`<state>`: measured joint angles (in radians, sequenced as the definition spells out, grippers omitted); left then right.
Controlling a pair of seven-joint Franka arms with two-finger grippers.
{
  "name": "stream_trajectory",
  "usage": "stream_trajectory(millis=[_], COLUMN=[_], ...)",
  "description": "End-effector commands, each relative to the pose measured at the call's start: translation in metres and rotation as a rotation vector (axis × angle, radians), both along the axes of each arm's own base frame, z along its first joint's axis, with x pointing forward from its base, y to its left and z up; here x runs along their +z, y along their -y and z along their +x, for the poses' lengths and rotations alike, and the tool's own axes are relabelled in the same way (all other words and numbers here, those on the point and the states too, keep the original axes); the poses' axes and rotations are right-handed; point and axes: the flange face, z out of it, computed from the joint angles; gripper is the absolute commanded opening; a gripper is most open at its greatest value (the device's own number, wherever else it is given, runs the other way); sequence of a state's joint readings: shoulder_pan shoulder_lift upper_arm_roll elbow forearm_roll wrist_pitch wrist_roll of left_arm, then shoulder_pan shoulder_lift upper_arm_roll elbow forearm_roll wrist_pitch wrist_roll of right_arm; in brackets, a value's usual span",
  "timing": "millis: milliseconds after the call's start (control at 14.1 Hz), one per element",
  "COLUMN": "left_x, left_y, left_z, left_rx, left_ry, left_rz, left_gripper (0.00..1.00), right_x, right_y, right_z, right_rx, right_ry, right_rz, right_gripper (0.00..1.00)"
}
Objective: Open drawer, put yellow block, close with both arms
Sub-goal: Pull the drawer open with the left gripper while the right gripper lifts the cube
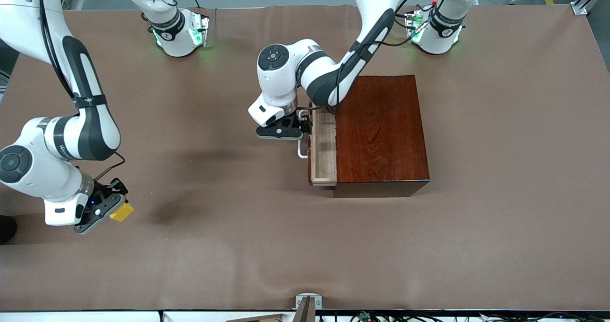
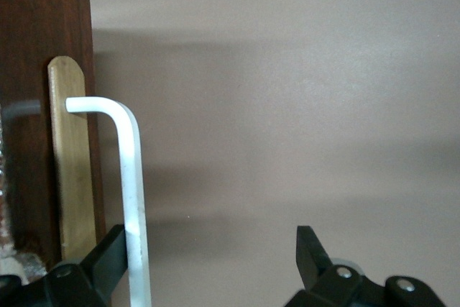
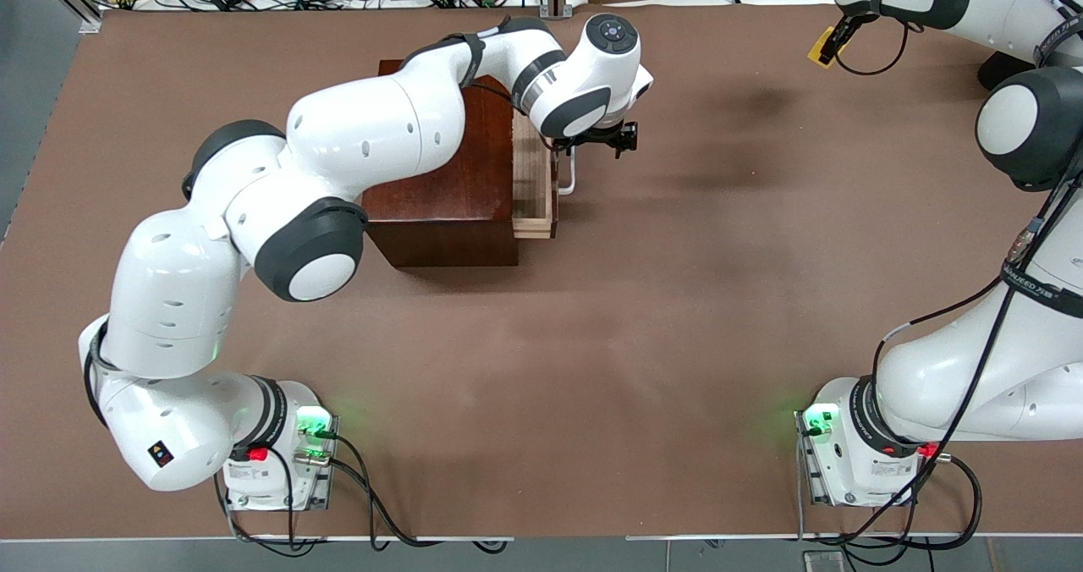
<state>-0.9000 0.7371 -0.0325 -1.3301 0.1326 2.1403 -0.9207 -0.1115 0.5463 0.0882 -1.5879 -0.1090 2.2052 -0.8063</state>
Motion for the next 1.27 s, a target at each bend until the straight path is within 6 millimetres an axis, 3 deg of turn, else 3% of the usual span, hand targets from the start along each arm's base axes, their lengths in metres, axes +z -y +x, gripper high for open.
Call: stream_trajectory(millis=[0, 708, 1203], left_x=[0.005, 0.021, 0.027], left_y=[0.046, 0.066, 0.064], left_z=[-0.034, -0.040, -0.037], left_rx=[0.001, -0.011, 0.007], left_ry=[-0.035, 0.007, 0.006], left_rz=[-0.145, -0.291, -0.303], left_gripper=[1.00, 1.00, 1.00], right_x=[0.003, 0.001, 0.002], right_y=[0.003, 0.006, 0.006], right_z=[-0.002, -0.002, -0.002], right_rx=[0.011, 0.006, 0.006], right_ry=[-0.002, -0.005, -0.002], right_rz=[0.001, 0.002, 0.002], right_gripper=[0.00, 0.00, 0.00])
